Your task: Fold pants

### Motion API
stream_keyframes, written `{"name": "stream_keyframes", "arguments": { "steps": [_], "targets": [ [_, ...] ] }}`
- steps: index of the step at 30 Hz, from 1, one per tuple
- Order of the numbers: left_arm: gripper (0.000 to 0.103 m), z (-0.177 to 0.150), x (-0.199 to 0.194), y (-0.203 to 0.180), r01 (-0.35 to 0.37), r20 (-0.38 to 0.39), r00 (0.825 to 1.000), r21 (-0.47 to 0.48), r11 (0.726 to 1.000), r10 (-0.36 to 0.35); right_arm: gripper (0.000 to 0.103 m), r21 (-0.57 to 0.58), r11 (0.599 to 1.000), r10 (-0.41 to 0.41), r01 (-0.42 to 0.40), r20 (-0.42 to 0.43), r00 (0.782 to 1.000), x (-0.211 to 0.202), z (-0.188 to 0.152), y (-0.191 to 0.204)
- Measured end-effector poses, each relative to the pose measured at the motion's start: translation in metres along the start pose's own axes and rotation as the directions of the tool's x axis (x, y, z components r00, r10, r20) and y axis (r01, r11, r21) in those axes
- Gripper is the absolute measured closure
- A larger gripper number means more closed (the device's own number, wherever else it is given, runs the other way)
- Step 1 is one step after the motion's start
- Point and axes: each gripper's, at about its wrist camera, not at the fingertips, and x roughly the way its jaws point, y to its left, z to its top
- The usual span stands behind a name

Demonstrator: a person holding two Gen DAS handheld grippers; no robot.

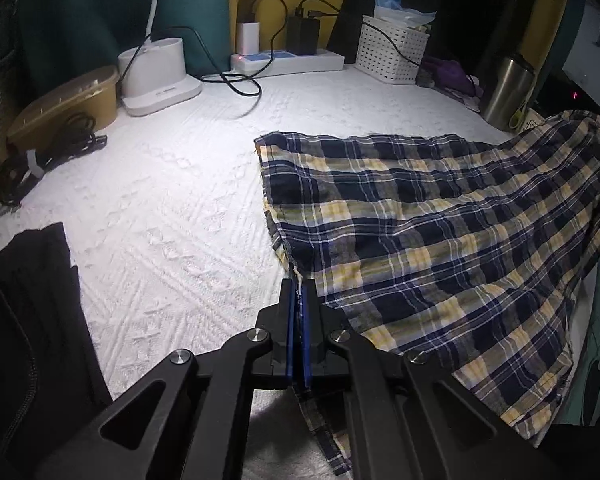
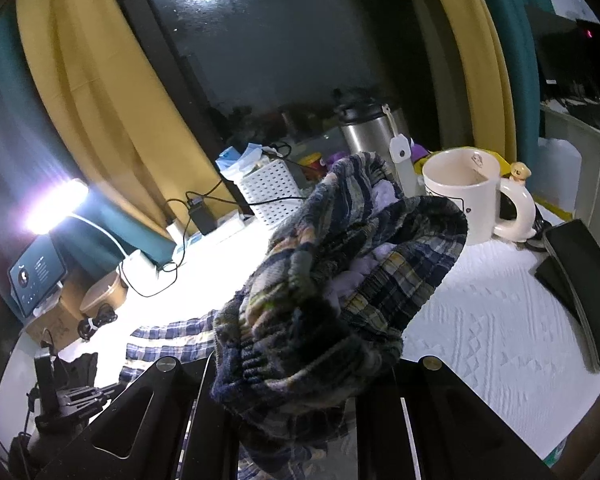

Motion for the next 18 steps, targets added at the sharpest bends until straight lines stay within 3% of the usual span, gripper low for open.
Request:
{"name": "stream_keyframes", "arguments": {
  "steps": [5, 12, 18],
  "targets": [
    [0.099, 0.002, -0.005, 0.004, 0.038, -0.011, 0.999, -0.026, 0.999, -0.038, 0.089, -0.026, 1.0, 0.002, -0.002, 0.0, 1.0, -0.002, 0.002, 0.013],
    [0.083, 0.003, -0.021, 0.011, 0.046, 0.034, 0.998, -0.028, 0.999, -0.045, 0.089, -0.084, 0.996, 0.009, -0.009, -0.001, 1.0, -0.006, 0.005, 0.041],
    [0.077, 0.001, -0.036, 0.019, 0.048, 0.076, 0.996, -0.024, 0.999, -0.046, 0.089, -0.136, 0.99, 0.029, -0.03, -0.015, 0.999, -0.001, 0.006, 0.069]
  ]
}}
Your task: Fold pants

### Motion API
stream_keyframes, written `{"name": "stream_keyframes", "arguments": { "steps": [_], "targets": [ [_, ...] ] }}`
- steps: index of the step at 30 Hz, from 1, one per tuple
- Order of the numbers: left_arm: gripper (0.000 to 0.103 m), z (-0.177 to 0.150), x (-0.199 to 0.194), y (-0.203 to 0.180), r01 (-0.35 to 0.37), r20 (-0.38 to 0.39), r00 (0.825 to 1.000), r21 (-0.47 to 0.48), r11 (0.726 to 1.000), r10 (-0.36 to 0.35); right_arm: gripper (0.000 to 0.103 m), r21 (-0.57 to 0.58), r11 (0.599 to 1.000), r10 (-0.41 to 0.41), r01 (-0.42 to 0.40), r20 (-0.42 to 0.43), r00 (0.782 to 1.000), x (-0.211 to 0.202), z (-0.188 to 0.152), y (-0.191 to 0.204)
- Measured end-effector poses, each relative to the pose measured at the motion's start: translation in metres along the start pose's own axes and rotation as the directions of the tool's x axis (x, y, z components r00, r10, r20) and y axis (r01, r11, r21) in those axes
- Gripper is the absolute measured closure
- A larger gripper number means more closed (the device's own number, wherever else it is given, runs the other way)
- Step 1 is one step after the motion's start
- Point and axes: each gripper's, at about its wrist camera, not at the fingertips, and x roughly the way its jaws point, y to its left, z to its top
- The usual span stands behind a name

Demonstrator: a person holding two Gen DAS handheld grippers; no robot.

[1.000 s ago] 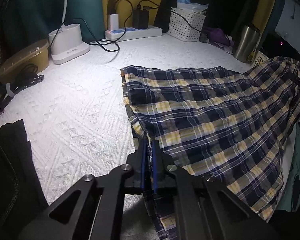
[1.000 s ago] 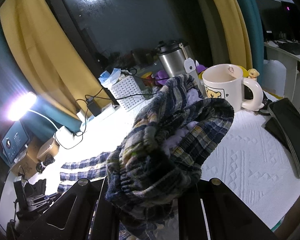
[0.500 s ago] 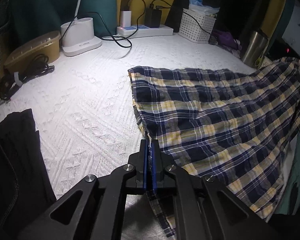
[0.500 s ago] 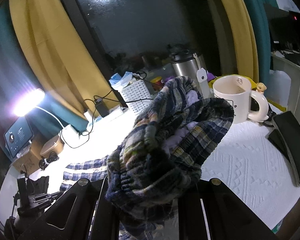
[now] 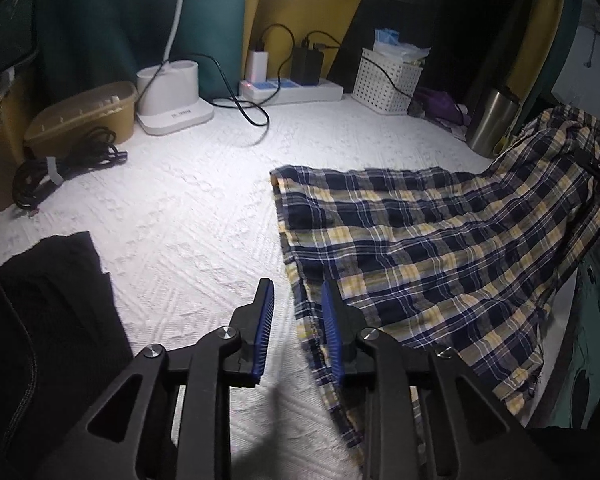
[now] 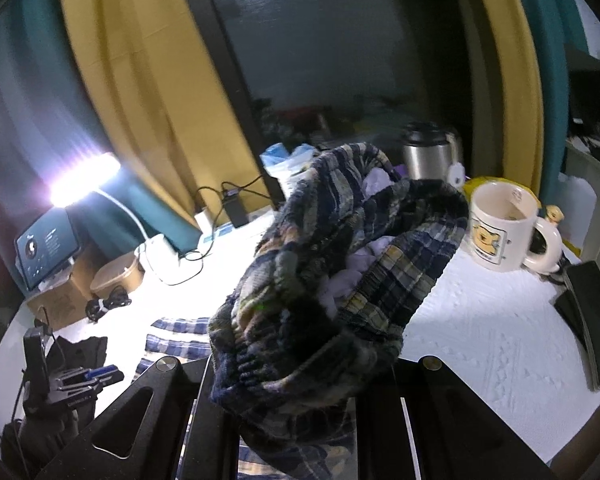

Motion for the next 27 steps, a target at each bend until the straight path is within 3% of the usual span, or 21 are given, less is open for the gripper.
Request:
{"name": "stream_keyframes", "arguments": {
  "steps": [11, 15, 27],
  "targets": [
    [0.075, -0.006, -0.023, 0.018, -0.003, 0.059, 0.998, -0.014, 1.0, 0.004, 0.089, -0.094, 0.994, 0.045, -0.049, -0.046, 0.998, 0.017, -0.002, 0.054],
    [0.063, -0.01, -0.03, 0.023, 0.0, 0.075, 0.997, -0.016, 1.0, 0.001, 0.089, -0.12, 0.99, 0.061, -0.069, -0.07, 0.996, 0.025, -0.005, 0.073],
    [0.063, -0.021, -0.038, 0.05, -0.007, 0.084, 0.996, -0.052, 0.999, 0.012, 0.09, -0.187, 0.974, 0.096, -0.129, -0.176, 0.98, 0.069, -0.03, 0.132]
  ]
}}
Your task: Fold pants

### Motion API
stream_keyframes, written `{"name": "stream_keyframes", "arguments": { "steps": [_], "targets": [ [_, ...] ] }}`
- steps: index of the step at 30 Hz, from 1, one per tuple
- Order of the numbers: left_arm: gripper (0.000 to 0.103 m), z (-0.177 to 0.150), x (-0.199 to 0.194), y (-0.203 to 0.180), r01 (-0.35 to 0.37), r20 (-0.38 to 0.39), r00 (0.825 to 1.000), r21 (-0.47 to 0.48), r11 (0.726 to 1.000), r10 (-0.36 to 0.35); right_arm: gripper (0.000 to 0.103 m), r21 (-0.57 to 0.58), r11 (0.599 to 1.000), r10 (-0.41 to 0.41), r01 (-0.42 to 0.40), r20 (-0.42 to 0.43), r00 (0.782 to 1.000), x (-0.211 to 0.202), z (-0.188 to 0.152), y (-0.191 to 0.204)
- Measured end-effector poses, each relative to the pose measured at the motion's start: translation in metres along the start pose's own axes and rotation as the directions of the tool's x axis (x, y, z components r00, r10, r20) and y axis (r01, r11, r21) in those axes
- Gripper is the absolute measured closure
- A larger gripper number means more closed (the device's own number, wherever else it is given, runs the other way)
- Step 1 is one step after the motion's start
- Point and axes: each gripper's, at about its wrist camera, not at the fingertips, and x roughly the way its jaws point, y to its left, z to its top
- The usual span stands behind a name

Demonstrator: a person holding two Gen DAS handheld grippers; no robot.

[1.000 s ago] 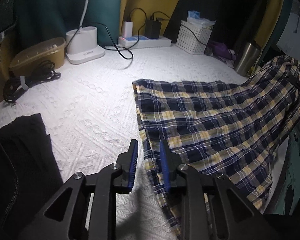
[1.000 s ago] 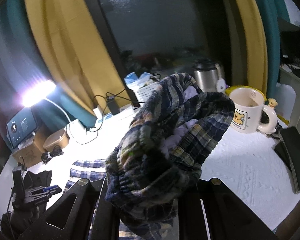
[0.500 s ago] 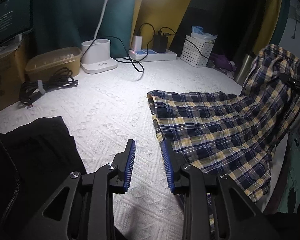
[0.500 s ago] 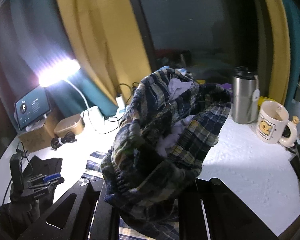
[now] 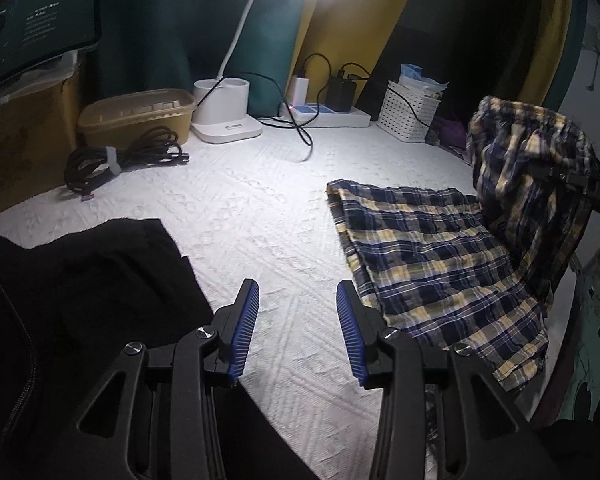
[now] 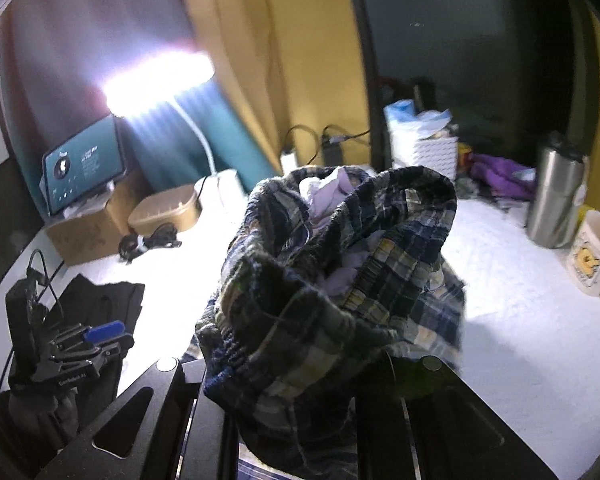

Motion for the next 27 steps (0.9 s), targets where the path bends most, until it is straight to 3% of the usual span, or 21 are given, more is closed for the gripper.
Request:
{"name": "stream_keyframes", "arguments": {
  "steps": [11, 27],
  "targets": [
    [0.063, -0.009, 0.0, 0.011, -0.019, -0.009, 1.0, -0.007, 1.0, 0.019, 0.09, -0.04, 0.998, 0.037, -0.042, -0.118, 0.992, 0.052, -0.021, 0.034],
    [0.063, -0.009, 0.001, 0.017, -0.03, -0.017, 0.999, -0.04, 0.999, 0.03, 0.089, -0.08, 0.995, 0.033, -0.054, -0.239, 0.97, 0.088, -0.049, 0.058]
  ]
}}
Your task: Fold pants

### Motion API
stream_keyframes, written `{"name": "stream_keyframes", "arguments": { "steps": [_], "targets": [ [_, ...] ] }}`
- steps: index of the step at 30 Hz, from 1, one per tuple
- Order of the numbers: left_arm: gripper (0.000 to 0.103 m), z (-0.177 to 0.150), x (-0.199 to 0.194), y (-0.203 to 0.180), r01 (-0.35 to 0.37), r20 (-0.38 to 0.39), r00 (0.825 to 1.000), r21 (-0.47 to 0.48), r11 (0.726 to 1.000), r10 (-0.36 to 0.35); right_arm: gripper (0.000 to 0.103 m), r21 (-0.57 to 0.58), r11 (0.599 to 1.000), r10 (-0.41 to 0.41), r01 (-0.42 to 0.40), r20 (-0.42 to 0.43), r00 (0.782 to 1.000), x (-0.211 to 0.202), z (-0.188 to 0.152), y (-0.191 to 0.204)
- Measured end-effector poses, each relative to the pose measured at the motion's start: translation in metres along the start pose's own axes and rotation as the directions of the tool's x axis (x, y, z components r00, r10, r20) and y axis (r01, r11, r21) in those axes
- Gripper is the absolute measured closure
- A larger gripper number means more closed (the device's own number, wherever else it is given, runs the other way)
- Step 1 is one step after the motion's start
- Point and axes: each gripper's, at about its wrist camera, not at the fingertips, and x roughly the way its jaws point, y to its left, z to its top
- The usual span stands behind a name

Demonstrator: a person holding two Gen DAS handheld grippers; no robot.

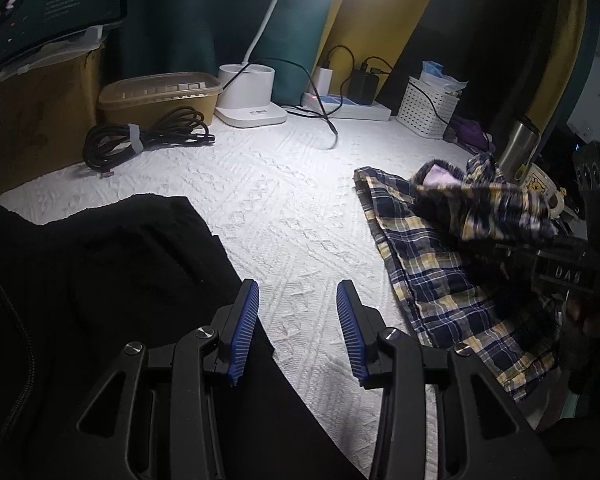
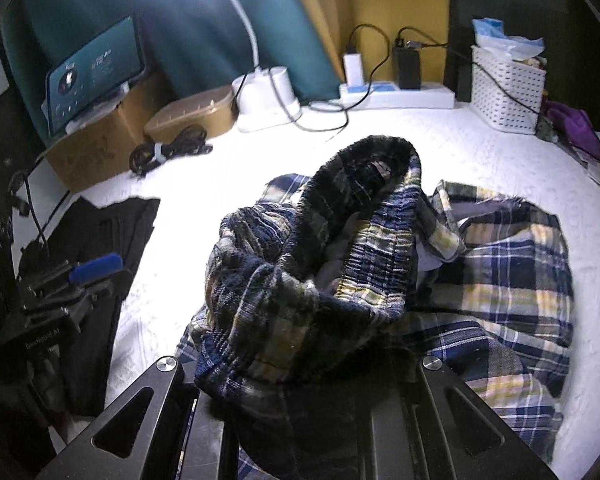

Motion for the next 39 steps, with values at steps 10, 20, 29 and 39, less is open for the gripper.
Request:
{"name": "stream_keyframes", "arguments": {
  "steps": [10, 20, 29, 39],
  "targets": [
    [0.063, 0.0, -0.001, -0.002, -0.026, -0.019, 0.999, 0.004, 1.0, 0.026, 0.084, -0.053, 0.999, -0.001, -0.001, -0.045, 0.999, 0.009, -0.005, 0.01],
    [0.063, 0.003, -0.011, -0.009, -0.065, -0.008, 0.998, -0.018, 0.998, 0.065, 0.034, -0.102, 0.987, 0.121, -0.125, -0.039, 0.992, 0.001, -0.008, 0.024],
    [0.04, 0.022, -0.019, -0.043, -0.058, 0.041, 0.998, 0.029, 0.998, 0.057, 0.034, -0.067, 0.991, 0.124, -0.118, 0.096, 0.988, -0.056, -0.009, -0.008],
    [0.04, 0.038, 0.002, -0.123, 0.042, 0.011, 0.999, 0.199, 0.979, -0.045, 0.034, 0.145, 0.989, -0.048, 0.026, 0.15, 0.987, -0.091, -0.039, -0.111]
  ]
}}
